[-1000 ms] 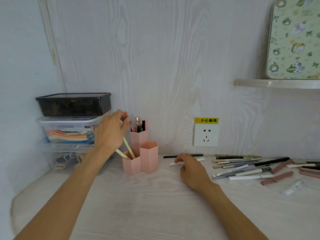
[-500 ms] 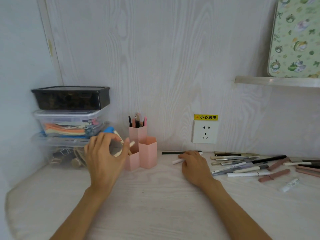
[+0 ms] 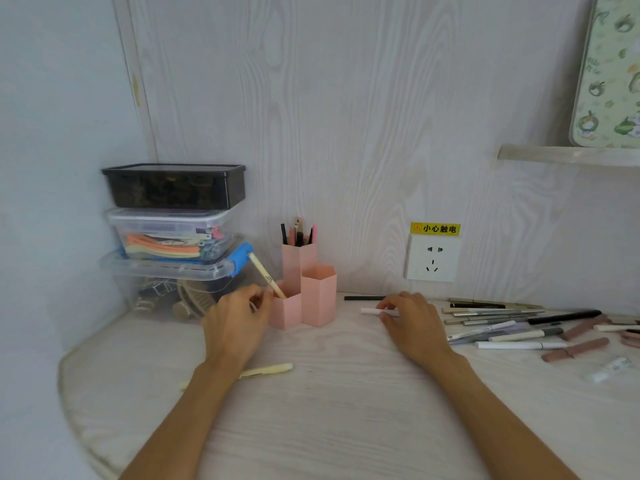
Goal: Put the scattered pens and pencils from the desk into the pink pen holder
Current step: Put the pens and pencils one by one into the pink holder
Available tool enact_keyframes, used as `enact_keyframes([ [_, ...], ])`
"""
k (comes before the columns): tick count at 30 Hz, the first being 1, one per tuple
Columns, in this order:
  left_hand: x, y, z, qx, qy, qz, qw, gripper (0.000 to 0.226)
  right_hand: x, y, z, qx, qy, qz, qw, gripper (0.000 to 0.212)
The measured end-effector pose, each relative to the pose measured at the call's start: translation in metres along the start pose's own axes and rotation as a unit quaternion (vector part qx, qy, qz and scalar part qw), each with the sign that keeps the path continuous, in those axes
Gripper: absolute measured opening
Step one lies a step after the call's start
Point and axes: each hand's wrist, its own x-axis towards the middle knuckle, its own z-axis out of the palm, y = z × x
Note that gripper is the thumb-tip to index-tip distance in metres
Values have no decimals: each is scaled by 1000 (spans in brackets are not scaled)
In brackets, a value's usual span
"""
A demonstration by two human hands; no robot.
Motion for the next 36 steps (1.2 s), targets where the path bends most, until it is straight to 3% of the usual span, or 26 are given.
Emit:
enact_keyframes([
  [3, 0, 1, 1, -12, 9, -11, 1000, 25, 0, -7, -8, 29, 55, -35, 997, 14],
  [6, 0, 2, -1, -19, 19, -25, 999, 23, 1, -24, -24, 128, 151, -35, 980, 13],
  [11, 1, 3, 0, -24, 24, -8, 999, 19, 18, -62, -56, 411, 263, 6, 873, 24],
  [14, 2, 2, 0, -41, 12, 14, 999, 16, 34, -87, -62, 475, 266, -36, 838, 34],
  [17, 2, 4, -2, -46, -7, 38, 998, 17, 47, -107, -51, 425, 232, -71, 872, 36],
  [23, 4, 4, -5, -74, -26, 33, 996, 17, 49, -106, -12, 196, 153, -112, 962, 26],
  [26, 4, 5, -6, -86, -34, 41, 995, 17, 46, -96, -1, 72, 131, -153, 977, 35],
  [31, 4, 7, -6, -75, -111, 71, 988, 13, 46, -81, -1, 38, -19, -155, 987, 50],
  [33, 3, 6, -5, -73, -133, 82, 985, 11, 45, -72, -3, 71, -14, -163, 984, 49],
  [36, 2, 6, -4, -74, -185, 95, 975, 8, 39, -43, -2, 89, 85, -94, 988, 38],
])
